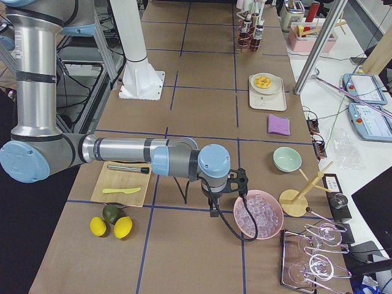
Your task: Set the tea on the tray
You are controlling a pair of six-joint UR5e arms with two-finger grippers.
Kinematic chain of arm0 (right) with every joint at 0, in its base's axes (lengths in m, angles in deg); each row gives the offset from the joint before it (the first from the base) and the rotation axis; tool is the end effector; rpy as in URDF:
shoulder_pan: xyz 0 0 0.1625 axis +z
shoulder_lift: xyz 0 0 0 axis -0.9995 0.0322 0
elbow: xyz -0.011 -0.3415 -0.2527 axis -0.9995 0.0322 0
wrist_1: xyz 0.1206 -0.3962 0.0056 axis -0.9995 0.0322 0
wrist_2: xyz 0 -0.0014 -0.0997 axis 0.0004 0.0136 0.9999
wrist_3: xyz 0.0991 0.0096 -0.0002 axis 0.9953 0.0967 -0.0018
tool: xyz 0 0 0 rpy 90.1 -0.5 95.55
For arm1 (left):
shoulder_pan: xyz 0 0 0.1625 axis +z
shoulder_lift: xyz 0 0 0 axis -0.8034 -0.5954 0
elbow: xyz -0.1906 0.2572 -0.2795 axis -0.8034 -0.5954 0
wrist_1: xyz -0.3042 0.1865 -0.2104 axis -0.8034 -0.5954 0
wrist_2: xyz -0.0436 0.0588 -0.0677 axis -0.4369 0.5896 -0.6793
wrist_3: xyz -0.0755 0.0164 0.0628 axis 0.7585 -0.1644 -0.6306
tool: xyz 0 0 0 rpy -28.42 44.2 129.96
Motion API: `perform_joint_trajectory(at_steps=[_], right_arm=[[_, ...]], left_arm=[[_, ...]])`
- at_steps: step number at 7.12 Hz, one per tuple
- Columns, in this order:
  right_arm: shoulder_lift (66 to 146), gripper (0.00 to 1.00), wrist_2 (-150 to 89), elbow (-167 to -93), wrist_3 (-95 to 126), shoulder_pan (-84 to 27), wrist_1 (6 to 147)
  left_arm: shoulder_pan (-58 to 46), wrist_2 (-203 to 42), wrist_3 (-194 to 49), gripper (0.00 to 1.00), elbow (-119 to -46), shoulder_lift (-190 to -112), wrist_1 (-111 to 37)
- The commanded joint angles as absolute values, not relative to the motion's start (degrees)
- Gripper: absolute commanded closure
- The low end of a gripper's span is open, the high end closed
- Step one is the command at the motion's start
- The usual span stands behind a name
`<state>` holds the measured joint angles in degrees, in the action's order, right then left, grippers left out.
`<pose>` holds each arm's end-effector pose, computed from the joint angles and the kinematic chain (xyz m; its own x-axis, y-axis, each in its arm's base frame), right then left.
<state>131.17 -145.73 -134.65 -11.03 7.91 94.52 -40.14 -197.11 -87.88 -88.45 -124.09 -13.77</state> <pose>0.1066 -0.4458 0.6372 0.6670 -0.0759 0.7412 0.0075 0.9954 0.0953 -0.0873 -0.4391 0.6441 0.6730 0.0161 -0.7395 0.0538 0.9960 0.0707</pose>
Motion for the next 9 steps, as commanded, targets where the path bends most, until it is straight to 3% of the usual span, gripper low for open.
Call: perform_joint_trajectory(at_steps=[1,3,7,9], right_arm=[[131.14,0.0,-145.73,-134.68,-11.03,7.91,94.52],[131.14,0.0,-145.82,-134.95,-10.94,7.91,94.52],[131.05,0.0,-145.99,-136.53,-10.86,7.91,94.52],[130.97,0.0,-146.08,-136.53,-10.33,7.91,94.52]], left_arm=[[-40.15,-197.22,-87.86,0.0,-88.54,-124.09,-13.77],[-40.15,-197.49,-87.77,0.0,-90.11,-124.0,-13.69],[-36.22,-196.96,-72.97,0.0,-107.49,-123.82,-15.6],[-30.68,-194.17,-57.0,0.0,-108.31,-123.82,-28.81]])
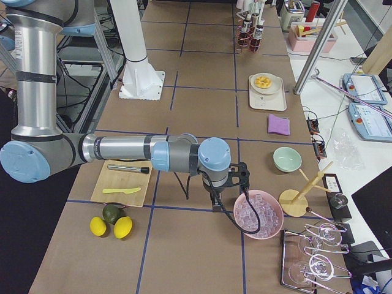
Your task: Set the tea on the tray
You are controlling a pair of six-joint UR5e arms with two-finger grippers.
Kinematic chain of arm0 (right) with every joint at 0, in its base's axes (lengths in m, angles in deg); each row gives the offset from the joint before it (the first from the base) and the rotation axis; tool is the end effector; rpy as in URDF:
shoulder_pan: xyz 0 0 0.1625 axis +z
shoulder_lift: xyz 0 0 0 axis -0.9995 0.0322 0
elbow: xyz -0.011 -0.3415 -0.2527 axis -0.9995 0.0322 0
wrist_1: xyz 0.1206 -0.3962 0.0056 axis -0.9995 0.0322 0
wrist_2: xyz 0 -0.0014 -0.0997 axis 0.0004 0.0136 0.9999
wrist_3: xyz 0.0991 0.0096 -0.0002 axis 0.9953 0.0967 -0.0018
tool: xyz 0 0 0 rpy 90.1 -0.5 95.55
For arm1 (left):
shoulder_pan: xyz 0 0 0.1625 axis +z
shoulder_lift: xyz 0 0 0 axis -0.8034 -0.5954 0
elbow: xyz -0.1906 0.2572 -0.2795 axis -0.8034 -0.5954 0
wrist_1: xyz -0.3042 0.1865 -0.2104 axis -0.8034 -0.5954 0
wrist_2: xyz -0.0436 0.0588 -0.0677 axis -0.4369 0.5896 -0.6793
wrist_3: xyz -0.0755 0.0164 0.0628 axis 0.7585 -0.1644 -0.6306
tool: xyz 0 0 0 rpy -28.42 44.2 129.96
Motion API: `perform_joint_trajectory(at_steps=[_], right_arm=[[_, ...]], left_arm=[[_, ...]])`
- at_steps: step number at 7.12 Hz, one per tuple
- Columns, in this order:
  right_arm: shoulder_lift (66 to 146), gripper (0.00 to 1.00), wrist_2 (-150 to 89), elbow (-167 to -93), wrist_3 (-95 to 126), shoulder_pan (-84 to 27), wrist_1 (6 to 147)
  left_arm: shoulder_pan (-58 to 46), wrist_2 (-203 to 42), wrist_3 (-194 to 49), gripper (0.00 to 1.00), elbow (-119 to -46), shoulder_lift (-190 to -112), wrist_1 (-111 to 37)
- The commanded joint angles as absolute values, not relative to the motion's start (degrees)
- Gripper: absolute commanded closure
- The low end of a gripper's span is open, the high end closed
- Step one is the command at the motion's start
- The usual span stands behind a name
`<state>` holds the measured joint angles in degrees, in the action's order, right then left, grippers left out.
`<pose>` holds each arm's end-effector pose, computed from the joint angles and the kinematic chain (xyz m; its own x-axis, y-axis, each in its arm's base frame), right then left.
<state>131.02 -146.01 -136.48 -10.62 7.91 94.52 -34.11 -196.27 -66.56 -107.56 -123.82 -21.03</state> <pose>0.1066 -0.4484 0.6200 0.6661 -0.0946 0.7398 0.0025 0.9922 0.1246 -0.0419 -0.4393 0.4665 0.6361 0.0600 -0.7693 0.1993 0.9504 0.2389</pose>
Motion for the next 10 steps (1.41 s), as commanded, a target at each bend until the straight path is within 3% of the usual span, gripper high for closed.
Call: perform_joint_trajectory(at_steps=[1,4,6,10], right_arm=[[130.7,0.0,-146.08,-136.53,-10.16,7.82,94.43],[129.74,0.0,-146.08,-137.49,-6.58,7.82,94.52],[129.91,0.0,-146.17,-137.58,-6.2,7.82,94.52],[129.91,0.0,-146.17,-137.32,-6.02,7.82,93.47]], left_arm=[[-24.74,-185.97,-48.57,0.0,-108.31,-123.82,-34.55],[-14.77,-168.0,-37.96,0.0,-107.43,-125.13,-41.7],[-8.37,-159.66,-30.58,0.0,-106.91,-129.95,-41.72],[-5.43,-152.4,-31.08,0.0,-93.41,-135.05,-55.41]])
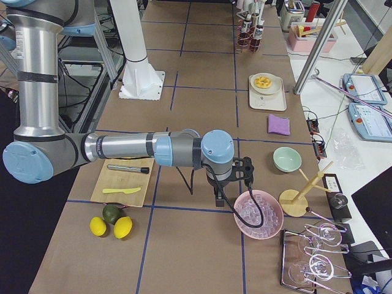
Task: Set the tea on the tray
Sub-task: 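Reach the left gripper down to a dark tea bottle in the copper rack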
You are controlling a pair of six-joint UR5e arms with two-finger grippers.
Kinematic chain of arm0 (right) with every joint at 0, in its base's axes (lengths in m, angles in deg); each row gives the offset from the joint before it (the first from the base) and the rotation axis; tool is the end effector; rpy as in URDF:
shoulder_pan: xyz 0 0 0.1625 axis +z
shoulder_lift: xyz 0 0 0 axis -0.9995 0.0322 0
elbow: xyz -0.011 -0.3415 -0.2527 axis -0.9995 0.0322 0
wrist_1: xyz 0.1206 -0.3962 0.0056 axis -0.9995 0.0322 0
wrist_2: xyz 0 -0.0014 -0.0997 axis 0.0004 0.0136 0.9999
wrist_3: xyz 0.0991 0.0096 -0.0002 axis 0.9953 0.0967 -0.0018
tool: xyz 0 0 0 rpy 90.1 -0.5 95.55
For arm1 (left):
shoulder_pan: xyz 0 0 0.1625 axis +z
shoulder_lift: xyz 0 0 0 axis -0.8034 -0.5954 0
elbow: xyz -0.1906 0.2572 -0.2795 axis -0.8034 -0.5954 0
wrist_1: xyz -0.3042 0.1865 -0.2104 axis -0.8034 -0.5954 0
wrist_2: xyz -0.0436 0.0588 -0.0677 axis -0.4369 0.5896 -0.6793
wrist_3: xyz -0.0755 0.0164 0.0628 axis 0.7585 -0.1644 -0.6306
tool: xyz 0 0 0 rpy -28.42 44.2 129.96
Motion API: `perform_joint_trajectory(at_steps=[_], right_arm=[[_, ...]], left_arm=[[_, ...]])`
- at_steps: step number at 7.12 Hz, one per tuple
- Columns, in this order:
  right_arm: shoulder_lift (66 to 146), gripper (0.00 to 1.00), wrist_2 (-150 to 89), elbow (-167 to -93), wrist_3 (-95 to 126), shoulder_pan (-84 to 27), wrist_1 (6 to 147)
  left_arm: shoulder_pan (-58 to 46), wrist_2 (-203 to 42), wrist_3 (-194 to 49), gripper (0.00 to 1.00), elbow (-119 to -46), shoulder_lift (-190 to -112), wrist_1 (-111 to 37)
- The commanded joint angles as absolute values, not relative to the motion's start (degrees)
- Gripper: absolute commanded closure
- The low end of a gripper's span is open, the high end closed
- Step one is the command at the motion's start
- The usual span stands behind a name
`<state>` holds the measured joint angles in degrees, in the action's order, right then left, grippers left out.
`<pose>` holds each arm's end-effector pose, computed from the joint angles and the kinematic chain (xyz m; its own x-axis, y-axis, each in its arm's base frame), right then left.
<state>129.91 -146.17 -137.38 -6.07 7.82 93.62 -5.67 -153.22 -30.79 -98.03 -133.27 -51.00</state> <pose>0.1068 -0.4586 0.6015 0.6660 -0.0546 0.7439 -0.0485 0.9920 0.1162 0.1599 -0.5140 0.4249 0.6741 -0.0504 -0.7369 0.5429 0.7103 0.4480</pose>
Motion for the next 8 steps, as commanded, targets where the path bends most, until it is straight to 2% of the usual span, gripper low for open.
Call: perform_joint_trajectory(at_steps=[1,3,8], right_arm=[[129.91,0.0,-146.17,-137.41,-5.94,7.82,93.47],[129.91,0.0,-146.26,-137.58,-5.93,7.82,93.47],[129.82,0.0,-146.26,-137.76,-5.85,7.82,93.38]], left_arm=[[-5.43,-149.35,-31.34,0.01,-90.59,-136.55,-55.7],[-5.43,-148.8,-31.43,0.09,-89.59,-136.92,-55.61],[-5.34,-148.62,-31.43,0.15,-84.94,-140.78,-56.05]])
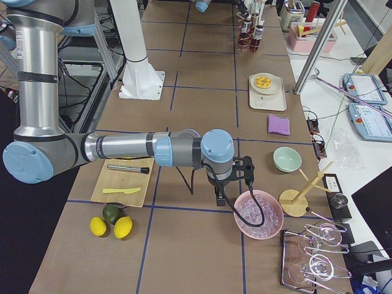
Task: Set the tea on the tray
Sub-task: 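Reach the left gripper down to a dark tea bottle in the copper rack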
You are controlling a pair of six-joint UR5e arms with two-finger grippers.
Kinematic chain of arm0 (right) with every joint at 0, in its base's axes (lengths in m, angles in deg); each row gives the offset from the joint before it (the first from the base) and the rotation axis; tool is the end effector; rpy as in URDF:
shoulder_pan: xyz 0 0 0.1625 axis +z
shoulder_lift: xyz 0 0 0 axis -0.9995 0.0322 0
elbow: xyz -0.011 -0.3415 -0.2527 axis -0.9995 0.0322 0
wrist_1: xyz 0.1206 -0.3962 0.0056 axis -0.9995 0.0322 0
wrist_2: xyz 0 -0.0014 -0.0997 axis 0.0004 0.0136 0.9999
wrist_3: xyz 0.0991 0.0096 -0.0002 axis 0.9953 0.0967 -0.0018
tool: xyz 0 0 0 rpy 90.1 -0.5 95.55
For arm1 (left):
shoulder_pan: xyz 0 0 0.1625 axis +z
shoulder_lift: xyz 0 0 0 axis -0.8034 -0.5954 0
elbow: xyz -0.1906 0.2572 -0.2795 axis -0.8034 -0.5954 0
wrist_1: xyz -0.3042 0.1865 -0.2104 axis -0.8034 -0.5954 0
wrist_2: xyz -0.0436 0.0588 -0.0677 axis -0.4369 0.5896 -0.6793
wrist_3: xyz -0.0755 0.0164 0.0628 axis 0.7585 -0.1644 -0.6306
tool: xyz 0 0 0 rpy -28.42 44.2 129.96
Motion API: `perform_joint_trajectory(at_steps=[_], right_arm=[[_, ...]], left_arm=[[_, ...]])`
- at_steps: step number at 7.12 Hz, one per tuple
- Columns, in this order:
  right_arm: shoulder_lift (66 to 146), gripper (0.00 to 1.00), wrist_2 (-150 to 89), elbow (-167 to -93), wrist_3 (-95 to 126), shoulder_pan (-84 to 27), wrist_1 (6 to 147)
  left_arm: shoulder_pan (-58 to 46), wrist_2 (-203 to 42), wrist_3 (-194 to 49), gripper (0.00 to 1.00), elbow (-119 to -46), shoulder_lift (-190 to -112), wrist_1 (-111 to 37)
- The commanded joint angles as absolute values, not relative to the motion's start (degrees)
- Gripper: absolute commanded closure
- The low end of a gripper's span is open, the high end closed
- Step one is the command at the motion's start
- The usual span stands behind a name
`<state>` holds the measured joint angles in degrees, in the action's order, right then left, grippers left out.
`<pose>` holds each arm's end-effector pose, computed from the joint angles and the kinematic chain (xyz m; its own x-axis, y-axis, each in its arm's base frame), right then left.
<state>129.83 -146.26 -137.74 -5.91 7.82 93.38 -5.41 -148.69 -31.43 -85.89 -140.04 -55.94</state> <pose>0.1068 -0.4596 0.5972 0.6657 -0.0608 0.7438 -0.0503 0.9908 0.1260 0.1868 -0.5692 0.4565 0.7041 -0.0761 -0.7061 0.5610 0.6693 0.4872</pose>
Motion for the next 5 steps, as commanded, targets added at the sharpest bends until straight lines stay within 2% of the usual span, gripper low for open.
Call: perform_joint_trajectory(at_steps=[1,5], right_arm=[[129.82,0.0,-146.35,-137.76,-5.93,7.82,93.38],[129.91,0.0,-146.35,-137.76,-5.93,7.82,93.38]], left_arm=[[-5.34,-148.62,-31.43,0.18,-84.67,-140.96,-56.05],[-5.34,-148.62,-31.52,0.27,-84.58,-140.87,-55.96]])
